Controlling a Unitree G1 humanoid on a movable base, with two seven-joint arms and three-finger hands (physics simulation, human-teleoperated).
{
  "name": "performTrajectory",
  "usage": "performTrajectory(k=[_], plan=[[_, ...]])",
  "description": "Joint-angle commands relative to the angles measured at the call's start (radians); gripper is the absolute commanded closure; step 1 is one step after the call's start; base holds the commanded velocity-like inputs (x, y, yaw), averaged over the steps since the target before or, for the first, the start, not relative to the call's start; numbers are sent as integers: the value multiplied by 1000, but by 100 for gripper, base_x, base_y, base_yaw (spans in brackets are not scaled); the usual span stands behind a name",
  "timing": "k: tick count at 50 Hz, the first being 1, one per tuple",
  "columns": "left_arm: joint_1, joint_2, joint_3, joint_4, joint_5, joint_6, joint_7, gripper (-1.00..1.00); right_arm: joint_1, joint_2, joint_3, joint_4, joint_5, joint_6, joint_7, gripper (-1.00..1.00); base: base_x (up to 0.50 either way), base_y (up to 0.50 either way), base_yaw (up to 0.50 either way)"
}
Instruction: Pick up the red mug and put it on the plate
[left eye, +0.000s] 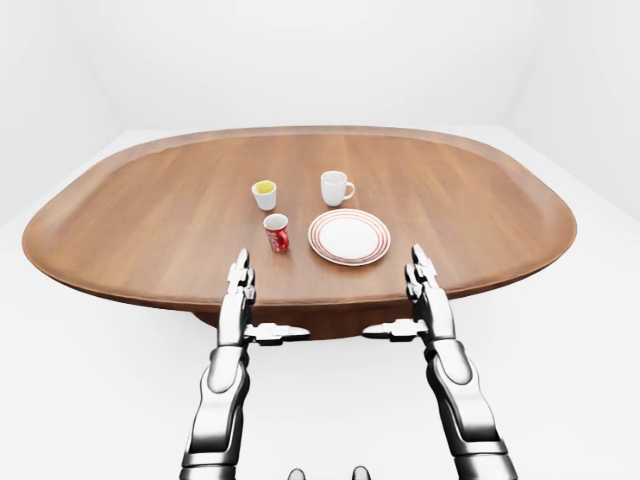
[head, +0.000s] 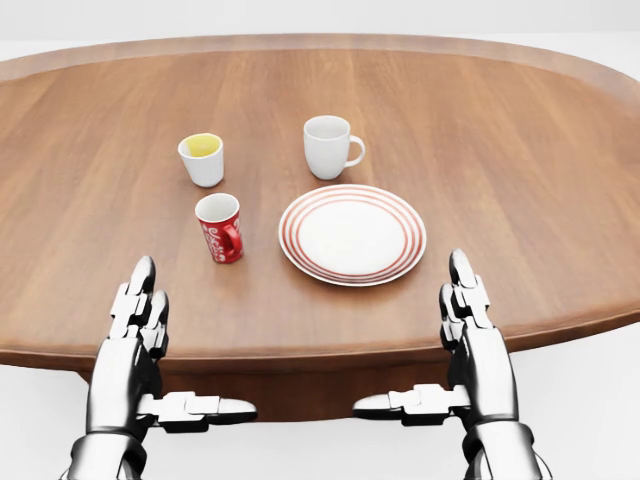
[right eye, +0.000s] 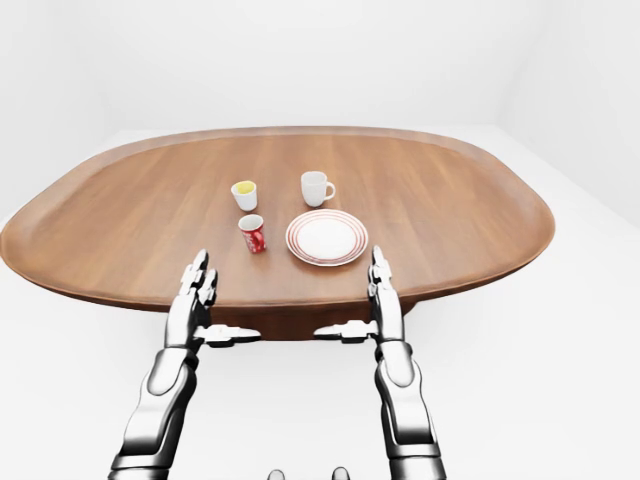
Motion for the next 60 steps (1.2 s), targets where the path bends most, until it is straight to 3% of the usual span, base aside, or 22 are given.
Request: performTrajectory(k=[1, 34, 60], plan=[[-1, 12, 23, 2, -12, 1, -24, -100, 3, -14, -24, 1, 8, 0, 25, -100, 0, 0, 0], [-1, 11, 23, 6, -13, -1, -23, -100, 4, -15, -29, 1, -10, 22, 10, -100, 0, 0, 0], [4, 11, 24, -9, -14, 7, -25, -100, 12, -13, -29, -17, -5, 22, 16, -100, 0, 34, 0]])
